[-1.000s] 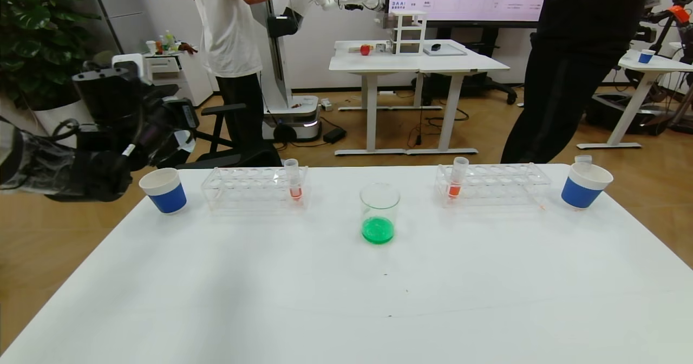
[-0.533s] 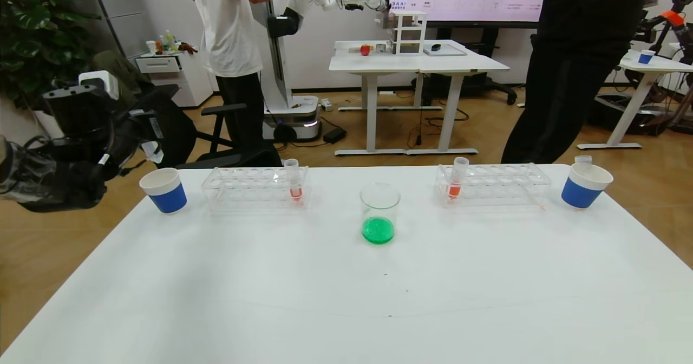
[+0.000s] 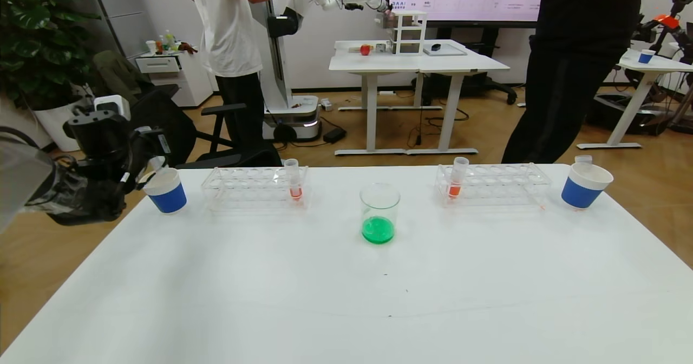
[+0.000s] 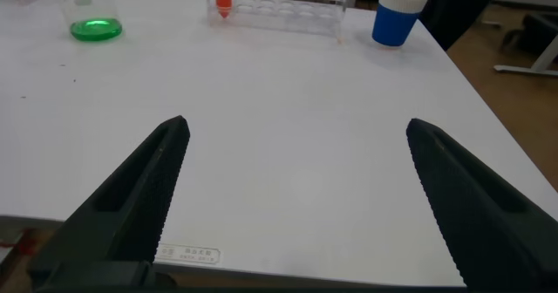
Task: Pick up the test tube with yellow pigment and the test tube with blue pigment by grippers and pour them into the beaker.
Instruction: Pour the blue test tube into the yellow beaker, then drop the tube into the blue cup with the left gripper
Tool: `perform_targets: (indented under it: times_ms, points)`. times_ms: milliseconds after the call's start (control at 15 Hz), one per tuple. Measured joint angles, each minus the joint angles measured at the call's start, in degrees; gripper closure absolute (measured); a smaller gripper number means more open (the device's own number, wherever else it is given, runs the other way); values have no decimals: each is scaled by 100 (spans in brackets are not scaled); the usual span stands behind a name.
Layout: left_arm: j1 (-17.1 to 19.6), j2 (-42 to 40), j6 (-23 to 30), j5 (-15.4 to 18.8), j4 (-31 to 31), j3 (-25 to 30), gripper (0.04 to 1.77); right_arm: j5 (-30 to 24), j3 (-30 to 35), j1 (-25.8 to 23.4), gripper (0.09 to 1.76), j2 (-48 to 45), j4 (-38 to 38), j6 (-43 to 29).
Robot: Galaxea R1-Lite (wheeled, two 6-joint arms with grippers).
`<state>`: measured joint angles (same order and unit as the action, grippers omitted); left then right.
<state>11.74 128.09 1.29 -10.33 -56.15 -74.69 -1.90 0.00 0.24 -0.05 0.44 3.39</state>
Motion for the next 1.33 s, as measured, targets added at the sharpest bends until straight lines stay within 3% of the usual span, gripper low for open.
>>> perform_targets:
  times_ms: [533, 600, 667, 800, 867, 1133, 1333]
  points:
    - [2, 396, 94, -20, -84, 149, 129, 0, 0, 0, 11, 0, -2, 0]
    - [11, 394, 99, -23, -106, 199, 118, 0, 0, 0, 11, 0, -2, -1]
    - [11, 389, 102, -23, -156, 236, 93, 1, 0, 0, 11, 0, -2, -1]
    - [7, 375, 90, -23, -289, 328, 24, 1, 0, 0, 11, 0, -2, 0]
    - [2, 363, 82, -17, -361, 386, 8, 1, 0, 0, 11, 0, 0, 0]
    - [33, 204, 88, -6, -339, 413, 6, 1, 0, 0, 11, 0, 0, -1]
    - [-140, 24, 90, 2, -24, 2, 6, 1, 0, 0, 11, 0, 0, 0]
